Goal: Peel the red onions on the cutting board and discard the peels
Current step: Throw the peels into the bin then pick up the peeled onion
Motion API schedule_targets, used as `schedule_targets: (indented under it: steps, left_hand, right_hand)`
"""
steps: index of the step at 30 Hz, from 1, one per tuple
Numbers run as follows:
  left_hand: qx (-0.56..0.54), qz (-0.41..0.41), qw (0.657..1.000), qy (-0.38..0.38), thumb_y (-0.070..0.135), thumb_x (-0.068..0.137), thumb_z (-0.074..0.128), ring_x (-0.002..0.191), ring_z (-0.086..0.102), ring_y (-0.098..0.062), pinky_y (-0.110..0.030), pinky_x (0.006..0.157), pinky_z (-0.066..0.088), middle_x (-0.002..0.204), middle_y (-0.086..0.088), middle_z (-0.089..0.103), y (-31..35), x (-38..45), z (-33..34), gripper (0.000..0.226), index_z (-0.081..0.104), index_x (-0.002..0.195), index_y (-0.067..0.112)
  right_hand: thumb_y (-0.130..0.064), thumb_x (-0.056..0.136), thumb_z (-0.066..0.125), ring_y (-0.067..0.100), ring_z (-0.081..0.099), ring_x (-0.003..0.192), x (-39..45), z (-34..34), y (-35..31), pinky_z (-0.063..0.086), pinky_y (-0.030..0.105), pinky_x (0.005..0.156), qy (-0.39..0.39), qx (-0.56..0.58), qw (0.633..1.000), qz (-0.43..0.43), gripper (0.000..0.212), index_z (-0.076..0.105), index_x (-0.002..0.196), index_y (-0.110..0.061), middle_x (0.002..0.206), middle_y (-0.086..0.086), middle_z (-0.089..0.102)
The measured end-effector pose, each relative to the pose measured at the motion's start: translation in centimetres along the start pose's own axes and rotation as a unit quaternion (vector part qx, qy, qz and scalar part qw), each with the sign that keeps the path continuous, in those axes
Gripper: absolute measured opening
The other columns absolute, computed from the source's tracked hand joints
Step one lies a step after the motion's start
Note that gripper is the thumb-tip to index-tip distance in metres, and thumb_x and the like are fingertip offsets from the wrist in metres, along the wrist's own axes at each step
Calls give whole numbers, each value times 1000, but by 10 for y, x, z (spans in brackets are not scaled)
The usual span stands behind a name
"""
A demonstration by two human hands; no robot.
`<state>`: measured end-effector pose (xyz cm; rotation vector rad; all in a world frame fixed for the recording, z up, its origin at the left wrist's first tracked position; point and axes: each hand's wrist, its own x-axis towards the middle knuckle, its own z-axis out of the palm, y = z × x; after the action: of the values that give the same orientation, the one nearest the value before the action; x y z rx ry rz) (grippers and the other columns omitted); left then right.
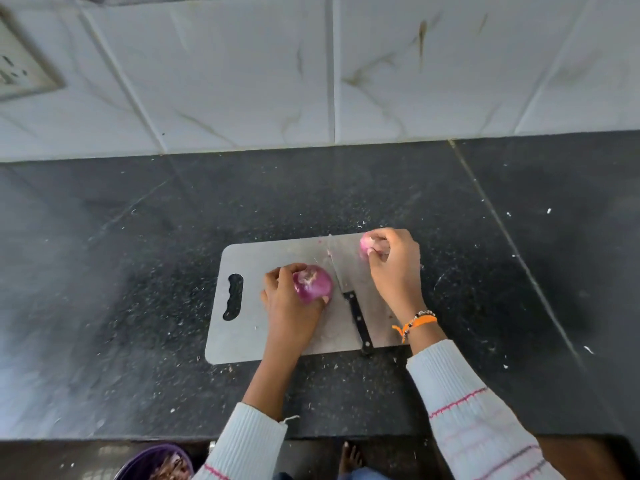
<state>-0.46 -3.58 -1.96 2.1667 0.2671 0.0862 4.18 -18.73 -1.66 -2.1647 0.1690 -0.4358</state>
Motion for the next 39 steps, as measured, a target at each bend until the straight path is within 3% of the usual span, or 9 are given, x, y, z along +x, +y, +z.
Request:
schedule_targets:
  steps: [2, 5, 13, 18, 21, 26, 32, 35, 39]
  left_hand:
    - [-4, 2, 1000, -2, 5, 69, 75, 117, 38, -25, -27, 94, 29, 126, -6, 40, -1, 2, 4, 61, 49, 124, 16]
    - [-14, 16, 1000, 5, 2, 67, 76, 111, 47, -26, -29, 95, 36, 119, -2, 43, -5, 3, 7, 63, 49, 123, 16]
    - [-32, 37, 999, -2, 4, 62, 80, 95, 51, -14, -20, 80, 36, 107, 1, 55, -10, 9, 6, 63, 50, 115, 20]
    - [-54, 43, 998, 2, 8, 65, 81, 96, 53, -14, -17, 79, 36, 108, 1, 56, -16, 9, 4, 62, 50, 117, 18]
    - [-67, 37, 997, 10, 5, 68, 78, 97, 54, -18, -19, 80, 39, 112, -3, 55, -19, 12, -5, 61, 48, 120, 15]
    - [-70, 48, 996, 23, 4, 71, 76, 91, 48, -12, -7, 69, 30, 112, -4, 52, -26, 23, -24, 60, 47, 122, 11]
    - [-49, 78, 996, 2, 3, 71, 75, 95, 45, -12, -3, 75, 29, 118, -9, 50, -32, 23, -21, 58, 47, 122, 8]
    - [-37, 93, 995, 7, 2, 71, 74, 101, 51, -22, -9, 80, 30, 116, -7, 48, -34, 21, -15, 58, 47, 122, 8]
    - [-20, 83, 996, 7, 12, 67, 79, 106, 50, -23, -29, 91, 41, 110, 4, 41, -36, 21, -15, 63, 46, 120, 14]
  right_hand:
    - [4, 79, 58, 28, 50, 101, 8, 5, 8, 35, 19, 92, -18, -41, 999, 11, 31, 64, 104, -13, 111, 8, 55]
    - [6, 78, 61, 29, 47, 109, 11, 10, 14, 19, -1, 81, -30, -59, 998, 4, 39, 61, 113, -10, 118, 11, 52]
    - [3, 79, 65, 25, 45, 115, 14, 13, 21, 24, 6, 81, -26, -34, 999, 33, 48, 54, 124, -10, 123, 8, 57]
    - [3, 77, 68, 26, 50, 113, 9, 11, 16, 43, 25, 91, -8, 29, 998, 57, 50, 51, 122, -11, 119, 9, 58]
    - [3, 77, 66, 24, 51, 108, -4, 15, 5, 42, 28, 92, -6, 20, 1000, 7, 47, 55, 119, -12, 116, 7, 59]
    - [-4, 73, 71, 23, 54, 97, -30, 30, -15, 48, 34, 84, -51, -1, 997, -51, 39, 61, 108, -15, 104, 4, 58]
    - [-10, 76, 71, 21, 48, 101, -51, 44, -14, 36, 23, 83, -82, -63, 994, -39, 41, 58, 114, -18, 110, 2, 56]
    - [-10, 77, 71, 22, 48, 100, -54, 45, -13, 36, 25, 83, -73, -60, 995, -41, 42, 58, 116, -18, 110, 2, 56]
    - [-15, 76, 73, 18, 49, 102, -52, 42, -13, 39, 24, 86, -83, -30, 996, -34, 45, 58, 118, -18, 110, 1, 57]
